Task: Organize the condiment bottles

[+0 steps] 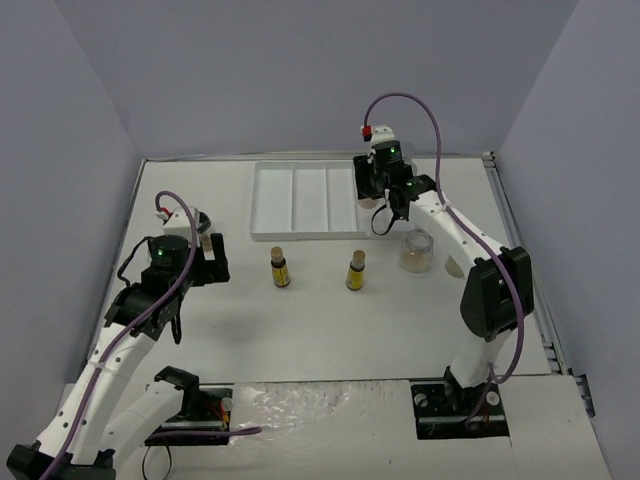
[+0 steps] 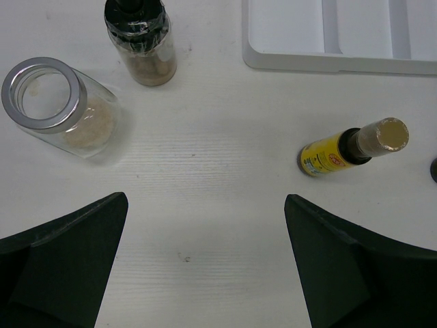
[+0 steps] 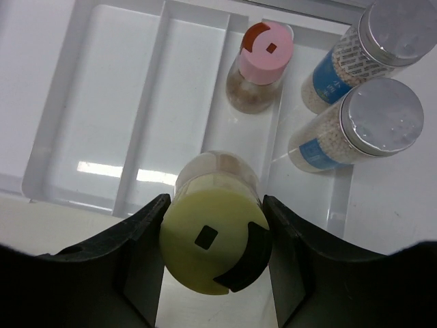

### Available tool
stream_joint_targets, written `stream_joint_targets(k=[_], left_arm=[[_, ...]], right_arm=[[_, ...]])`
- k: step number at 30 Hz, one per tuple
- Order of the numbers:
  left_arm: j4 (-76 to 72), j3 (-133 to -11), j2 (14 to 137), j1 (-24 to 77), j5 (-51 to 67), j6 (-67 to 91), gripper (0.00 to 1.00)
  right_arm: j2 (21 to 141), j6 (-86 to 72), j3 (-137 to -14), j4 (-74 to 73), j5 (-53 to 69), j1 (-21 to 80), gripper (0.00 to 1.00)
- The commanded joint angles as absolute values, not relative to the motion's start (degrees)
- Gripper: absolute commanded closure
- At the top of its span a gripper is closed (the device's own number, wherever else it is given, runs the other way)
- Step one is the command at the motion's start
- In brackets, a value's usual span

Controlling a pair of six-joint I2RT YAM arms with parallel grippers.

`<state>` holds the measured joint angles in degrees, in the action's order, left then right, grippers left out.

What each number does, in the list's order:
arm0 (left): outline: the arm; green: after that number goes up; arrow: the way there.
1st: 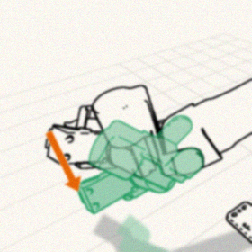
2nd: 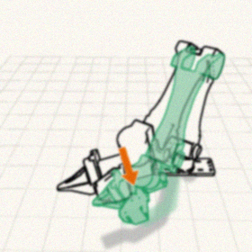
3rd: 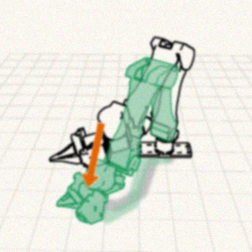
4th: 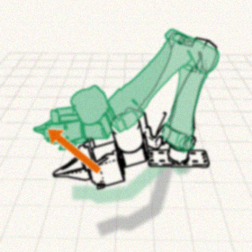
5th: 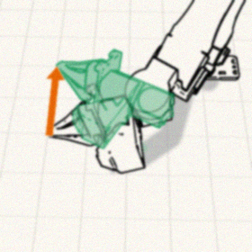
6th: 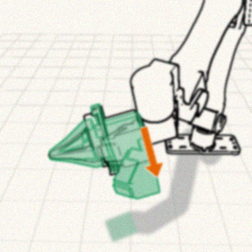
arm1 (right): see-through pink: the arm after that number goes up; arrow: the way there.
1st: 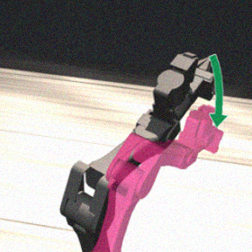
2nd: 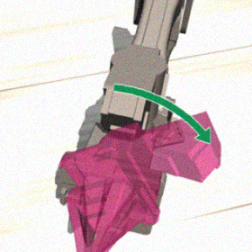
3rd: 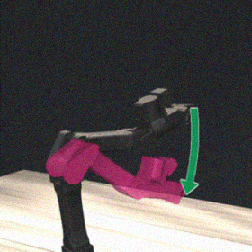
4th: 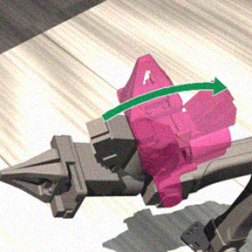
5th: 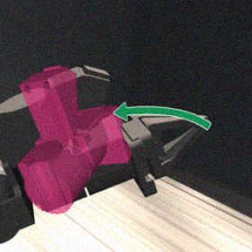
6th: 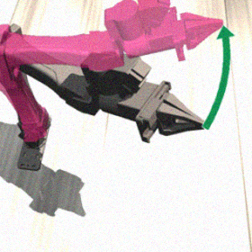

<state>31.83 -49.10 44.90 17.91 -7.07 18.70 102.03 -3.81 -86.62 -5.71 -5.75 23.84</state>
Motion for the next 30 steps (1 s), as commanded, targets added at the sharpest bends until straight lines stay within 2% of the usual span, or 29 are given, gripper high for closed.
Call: stream_joint_targets(k=[1,12,13,16,18,25,27,30], left_arm=[[29.17,-50.79,44.55,17.49,-7.02,18.37,0.03],[28.94,-50.63,44.45,16.96,-6.70,18.46,0.03],[28.92,-50.69,44.54,16.90,-6.42,18.52,0.03],[28.92,-50.71,44.78,16.79,-6.11,18.54,0.03],[28.92,-50.71,44.74,16.79,-6.06,18.54,0.03],[28.83,-50.59,44.79,16.61,-5.89,18.63,0.03],[28.77,-50.62,44.82,16.61,-5.76,18.63,0.03],[28.65,-50.63,44.92,16.52,-5.62,18.72,0.03]], right_arm=[[107.82,-7.01,-91.64,-2.71,-6.92,21.47,1.00],[119.40,-8.61,-97.69,-1.23,-5.97,19.16,1.00],[119.88,-8.68,-97.93,-1.23,-5.63,19.09,0.98],[120.19,-8.79,-97.91,-1.23,-4.44,19.12,0.85],[119.70,-8.96,-97.64,-1.32,-3.96,19.16,0.66],[113.47,-9.27,-95.60,-1.78,-2.06,19.26,0.23],[110.48,-9.04,-94.62,-2.24,-1.65,19.46,0.16],[104.97,-8.68,-91.99,-2.38,-0.49,20.11,0.13]])
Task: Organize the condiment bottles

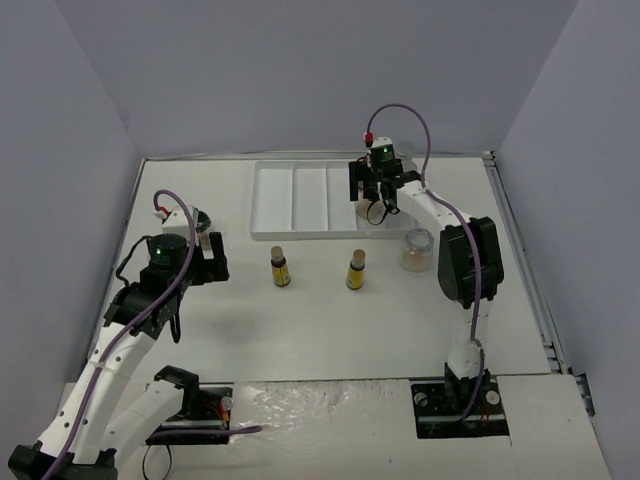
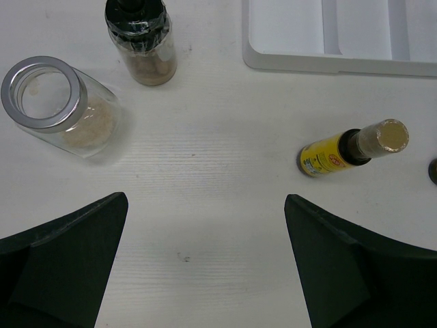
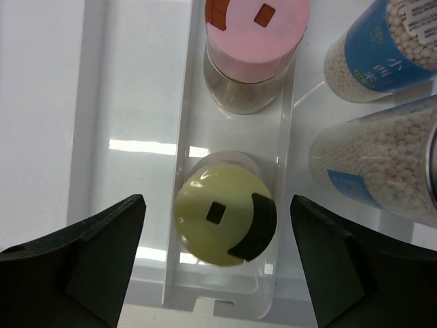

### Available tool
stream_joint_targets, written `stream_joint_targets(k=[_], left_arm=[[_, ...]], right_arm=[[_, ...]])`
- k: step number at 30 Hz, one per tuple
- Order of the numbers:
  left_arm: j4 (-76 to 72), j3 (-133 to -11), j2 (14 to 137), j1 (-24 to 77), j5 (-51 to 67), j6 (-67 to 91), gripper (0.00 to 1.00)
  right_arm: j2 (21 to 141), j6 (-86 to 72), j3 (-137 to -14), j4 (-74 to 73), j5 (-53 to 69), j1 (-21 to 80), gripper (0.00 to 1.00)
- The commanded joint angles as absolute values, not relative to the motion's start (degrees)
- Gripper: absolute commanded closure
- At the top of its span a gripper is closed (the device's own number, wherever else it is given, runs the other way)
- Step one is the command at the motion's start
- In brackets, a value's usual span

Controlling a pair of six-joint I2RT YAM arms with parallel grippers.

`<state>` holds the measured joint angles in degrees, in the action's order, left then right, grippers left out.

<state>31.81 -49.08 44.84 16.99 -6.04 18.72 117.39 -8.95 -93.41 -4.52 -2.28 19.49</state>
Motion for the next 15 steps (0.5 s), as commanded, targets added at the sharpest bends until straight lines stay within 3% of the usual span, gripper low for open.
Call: stream_joint_targets(k=[1,8,15], left_arm=[[28.65,-50.63,44.95,16.45,-5.59,18.72,0.03],[28.48,-50.63,45.15,16.19,-5.45,18.72,0.03],[28.39,-50.54,45.70,16.08,-5.28,18.81,0.03]], right_arm=[[102.59,-8.43,-90.80,-2.41,0.63,20.77,0.13],[87.65,-5.79,-78.69,-3.31,-0.35,28.71,0.12],[80.86,-7.73,-65.64,-4.66,-3.43,33.40,0.12]])
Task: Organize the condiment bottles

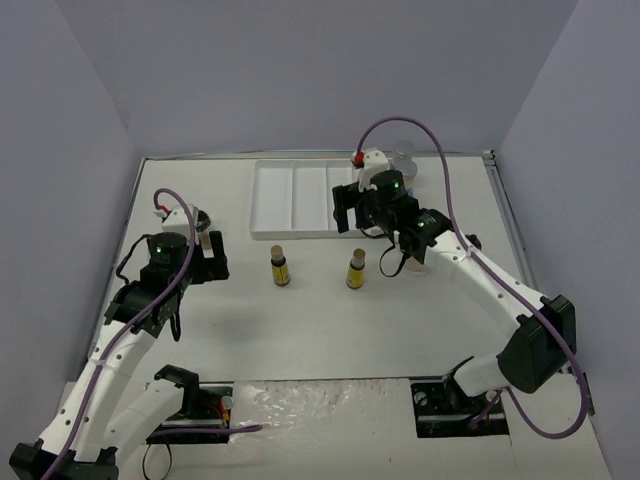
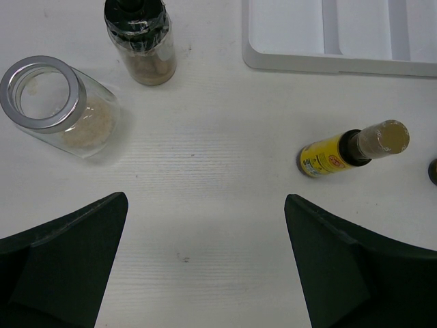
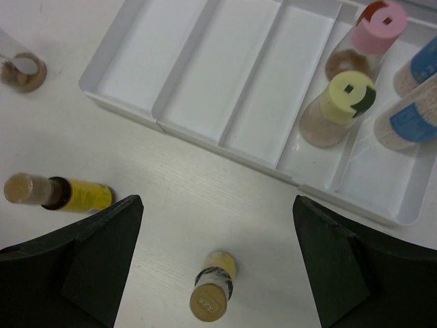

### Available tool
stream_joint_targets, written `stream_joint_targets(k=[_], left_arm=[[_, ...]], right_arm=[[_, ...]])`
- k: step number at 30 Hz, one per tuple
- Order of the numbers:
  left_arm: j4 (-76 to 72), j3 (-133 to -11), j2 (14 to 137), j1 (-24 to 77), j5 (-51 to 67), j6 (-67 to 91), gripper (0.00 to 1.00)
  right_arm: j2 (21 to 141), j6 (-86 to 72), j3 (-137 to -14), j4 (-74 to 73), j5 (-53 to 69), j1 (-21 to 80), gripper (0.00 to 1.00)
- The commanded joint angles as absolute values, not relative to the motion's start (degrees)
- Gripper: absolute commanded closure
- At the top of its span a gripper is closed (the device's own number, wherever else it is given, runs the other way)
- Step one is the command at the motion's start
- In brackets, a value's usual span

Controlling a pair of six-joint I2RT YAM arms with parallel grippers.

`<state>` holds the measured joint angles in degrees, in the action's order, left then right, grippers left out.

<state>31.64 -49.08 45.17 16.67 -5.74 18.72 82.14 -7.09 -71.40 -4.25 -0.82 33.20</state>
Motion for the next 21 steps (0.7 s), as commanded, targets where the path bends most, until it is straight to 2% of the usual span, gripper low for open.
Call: stream_joint_targets(k=[1,8,15,18,21], left_arm=[[28.39,-50.62,45.78,16.08,-5.35,18.81,0.03],[28.11,-50.63,46.93,15.90,-4.47,18.99,0.03],[27.95,-50.60,46.93,15.67,-4.39,18.98,0.03],[27.86,-50.62,47.03,15.45,-4.11,19.07,0.03],[27.77,-50.54,47.14,15.21,-3.75,19.07,0.03]], right_arm=[[80.23,-7.73,-63.53,-4.74,-3.03,33.56,0.12],[79.41,-7.52,-58.80,-4.48,-2.84,36.36,0.13],[80.31,-8.57,-56.08,-3.91,-3.78,37.38,0.20],[80.72,-8.97,-54.49,-2.88,-4.13,37.54,0.24],[81.28,-9.14,-54.27,-2.48,-4.32,37.77,0.34]])
